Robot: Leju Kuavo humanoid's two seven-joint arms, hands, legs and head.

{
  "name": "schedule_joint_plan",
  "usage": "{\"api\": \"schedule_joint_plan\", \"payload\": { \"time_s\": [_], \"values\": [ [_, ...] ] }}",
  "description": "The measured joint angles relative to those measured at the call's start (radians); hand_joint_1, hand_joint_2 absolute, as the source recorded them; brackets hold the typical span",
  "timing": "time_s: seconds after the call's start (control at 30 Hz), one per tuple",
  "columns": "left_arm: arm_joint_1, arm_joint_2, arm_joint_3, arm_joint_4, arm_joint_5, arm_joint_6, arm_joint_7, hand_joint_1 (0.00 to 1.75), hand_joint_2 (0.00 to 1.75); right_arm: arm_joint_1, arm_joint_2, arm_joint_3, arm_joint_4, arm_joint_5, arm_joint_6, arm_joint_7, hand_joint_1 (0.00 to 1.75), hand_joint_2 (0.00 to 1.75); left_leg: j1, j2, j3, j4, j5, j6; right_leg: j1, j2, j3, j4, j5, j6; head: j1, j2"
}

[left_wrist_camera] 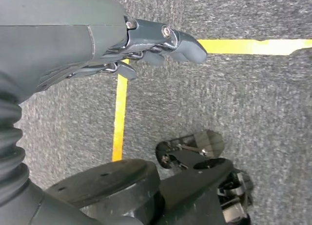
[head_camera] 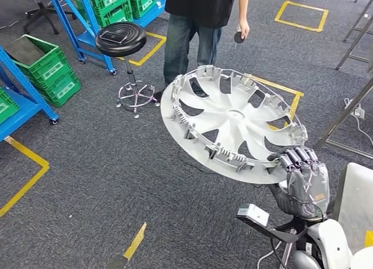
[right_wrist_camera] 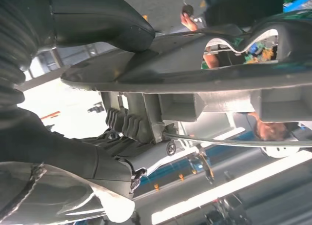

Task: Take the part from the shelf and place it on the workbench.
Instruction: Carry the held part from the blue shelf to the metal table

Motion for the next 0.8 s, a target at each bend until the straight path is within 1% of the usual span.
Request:
{"api": "schedule_joint_plan", "payload": {
  "time_s": [0.03,0.07,0.1,0.13,0.17,0.2,0.23,0.27,0.3,0.33,0.37,0.4,0.43,0.47,0.53,0.57,0.6,0.63,0.67,0.7,0.73,0.77,0.8],
  "values": [
    [0.001,-0.001,0.005,-0.001,-0.003,-0.001,-0.001,0.00,1.75,-0.001,0.000,0.002,0.000,-0.005,0.007,0.000,1.75,1.75,0.002,-0.012,0.017,-0.048,0.032,0.011,0.001,0.028,-0.010,0.003,0.003,0.007,-0.001,0.000],
    [0.002,-0.002,0.010,-0.003,-0.006,-0.002,-0.003,0.00,1.75,-0.004,-0.001,0.005,0.000,-0.011,0.015,0.000,1.75,1.75,0.003,-0.022,0.038,-0.105,0.068,0.023,0.003,0.041,-0.022,0.012,0.001,0.015,0.000,0.000],
    [0.002,-0.003,0.015,-0.004,-0.009,-0.003,-0.005,0.00,1.75,-0.008,-0.002,0.007,0.000,-0.014,0.020,-0.002,1.75,1.75,0.005,-0.027,0.067,-0.179,0.101,0.033,0.003,0.036,-0.041,0.036,-0.012,0.026,0.003,0.000],
    [0.002,-0.004,0.018,-0.006,-0.010,-0.003,-0.006,0.00,1.75,-0.012,-0.002,0.009,0.001,-0.016,0.024,-0.003,1.75,1.75,0.005,-0.005,0.070,-0.189,0.101,0.036,0.001,0.014,-0.069,0.082,-0.036,0.037,0.004,0.000],
    [0.004,-0.004,0.021,-0.006,-0.010,-0.003,-0.007,0.00,1.75,-0.017,-0.003,0.012,0.002,-0.018,0.026,-0.004,1.75,1.75,0.005,0.007,0.070,-0.190,0.101,0.037,0.000,-0.011,-0.097,0.145,-0.068,0.043,0.007,0.000],
    [0.007,-0.004,0.024,-0.006,-0.010,-0.003,-0.007,0.00,1.75,-0.022,-0.003,0.014,0.004,-0.020,0.028,-0.004,1.75,1.75,0.004,0.021,0.070,-0.190,0.101,0.037,-0.003,-0.023,-0.128,0.213,-0.096,0.048,0.008,0.000],
    [0.009,-0.004,0.027,-0.006,-0.010,-0.003,-0.008,0.00,1.75,-0.025,-0.003,0.017,0.006,-0.023,0.030,-0.005,1.75,1.75,0.004,0.036,0.070,-0.190,0.100,0.037,-0.007,-0.028,-0.151,0.263,-0.111,0.053,0.007,0.000],
    [0.011,-0.004,0.031,-0.006,-0.009,-0.003,-0.009,0.00,1.75,-0.027,-0.003,0.020,0.009,-0.025,0.033,-0.007,1.75,1.75,0.004,0.049,0.070,-0.190,0.099,0.036,-0.010,-0.032,-0.157,0.278,-0.108,0.057,0.007,0.000],
    [0.011,-0.004,0.033,-0.006,-0.009,-0.003,-0.011,0.00,1.75,-0.030,-0.003,0.023,0.012,-0.027,0.036,-0.009,1.75,1.75,0.004,0.061,0.071,-0.189,0.097,0.034,-0.013,-0.037,-0.141,0.251,-0.087,0.060,0.008,0.000],
    [0.011,-0.005,0.035,-0.006,-0.008,-0.003,-0.013,0.00,1.75,-0.033,-0.003,0.026,0.015,-0.029,0.039,-0.011,1.75,1.75,0.004,0.072,0.074,-0.189,0.095,0.031,-0.015,-0.047,-0.106,0.190,-0.055,0.062,0.007,0.000],
    [0.011,-0.005,0.037,-0.006,-0.007,-0.003,-0.015,0.00,1.75,-0.037,-0.003,0.029,0.017,-0.030,0.041,-0.012,1.75,1.75,0.003,0.082,0.076,-0.189,0.092,0.027,-0.015,-0.068,-0.064,0.116,-0.030,0.063,0.008,0.000],
    [0.011,-0.005,0.039,-0.006,-0.007,-0.003,-0.018,0.00,1.75,-0.042,-0.003,0.032,0.019,-0.032,0.042,-0.013,1.75,1.75,0.001,0.091,0.078,-0.187,0.089,0.022,-0.013,-0.085,-0.027,0.054,-0.012,0.059,0.008,0.000],
    [0.012,-0.005,0.042,-0.007,-0.007,-0.002,-0.020,0.00,1.75,-0.048,-0.002,0.035,0.021,-0.034,0.042,-0.013,1.75,1.75,-0.002,0.099,0.079,-0.185,0.087,0.018,-0.011,-0.096,-0.004,0.016,-0.005,0.053,0.008,0.000],
    [0.013,-0.005,0.046,-0.007,-0.007,0.000,-0.021,0.00,1.75,-0.055,-0.002,0.037,0.024,-0.038,0.043,-0.014,1.75,1.75,-0.005,0.107,0.080,-0.183,0.085,0.013,-0.008,-0.099,0.004,0.001,-0.008,0.046,0.008,0.000],
    [0.016,-0.004,0.053,-0.008,-0.007,0.003,-0.025,0.00,1.75,-0.068,-0.002,0.042,0.031,-0.044,0.044,-0.015,1.75,1.75,-0.005,0.121,0.083,-0.181,0.080,0.004,-0.006,-0.078,0.003,0.002,-0.007,0.031,0.008,0.000],
    [0.017,-0.004,0.057,-0.008,-0.007,0.005,-0.028,0.00,1.75,-0.074,-0.002,0.045,0.034,-0.046,0.045,-0.016,1.75,1.75,-0.003,0.110,0.083,-0.175,0.072,-0.001,-0.007,-0.068,0.002,0.001,-0.006,0.025,0.007,0.000],
    [0.019,-0.003,0.061,-0.008,-0.006,0.006,-0.031,0.00,1.75,-0.080,-0.002,0.048,0.038,-0.048,0.046,-0.016,1.75,1.75,0.000,0.089,0.075,-0.154,0.054,-0.006,-0.008,-0.059,0.002,-0.001,-0.004,0.018,0.006,0.000],
    [0.021,-0.002,0.065,-0.009,-0.006,0.006,-0.034,0.00,1.75,-0.087,-0.002,0.052,0.042,-0.048,0.047,-0.016,1.75,1.75,0.002,0.063,0.058,-0.111,0.026,-0.010,-0.009,-0.049,0.002,-0.002,-0.003,0.012,0.005,0.000],
    [0.024,-0.001,0.070,-0.009,-0.005,0.007,-0.036,0.00,1.75,-0.094,-0.001,0.056,0.047,-0.049,0.048,-0.016,1.75,1.75,0.003,0.038,0.030,-0.047,-0.008,-0.010,-0.009,-0.039,0.002,-0.002,-0.002,0.009,0.005,0.000],
    [0.029,0.000,0.073,-0.009,-0.005,0.007,-0.037,0.00,1.75,-0.099,0.000,0.059,0.051,-0.049,0.049,-0.016,1.75,1.75,0.003,0.025,-0.004,0.026,-0.040,-0.010,-0.009,-0.028,0.002,-0.002,-0.002,0.006,0.005,0.000],
    [0.033,0.001,0.076,-0.009,-0.005,0.007,-0.038,0.00,1.75,-0.102,0.001,0.062,0.055,-0.050,0.049,-0.016,1.75,1.75,0.003,0.020,-0.034,0.087,-0.060,-0.009,-0.008,-0.015,0.002,-0.002,-0.002,0.004,0.005,0.000],
    [0.037,0.001,0.079,-0.009,-0.004,0.007,-0.038,0.00,1.75,-0.104,0.002,0.064,0.058,-0.052,0.049,-0.016,1.75,1.75,0.003,0.018,-0.051,0.118,-0.060,-0.008,-0.007,-0.002,0.002,-0.001,-0.002,0.004,0.005,0.000],
    [0.040,0.002,0.081,-0.009,-0.004,0.007,-0.038,0.00,1.75,-0.106,0.002,0.067,0.060,-0.053,0.049,-0.016,1.75,1.75,0.003,0.016,-0.052,0.110,-0.039,-0.005,-0.006,0.012,0.002,-0.001,-0.002,0.004,0.005,0.000]
  ]
}}
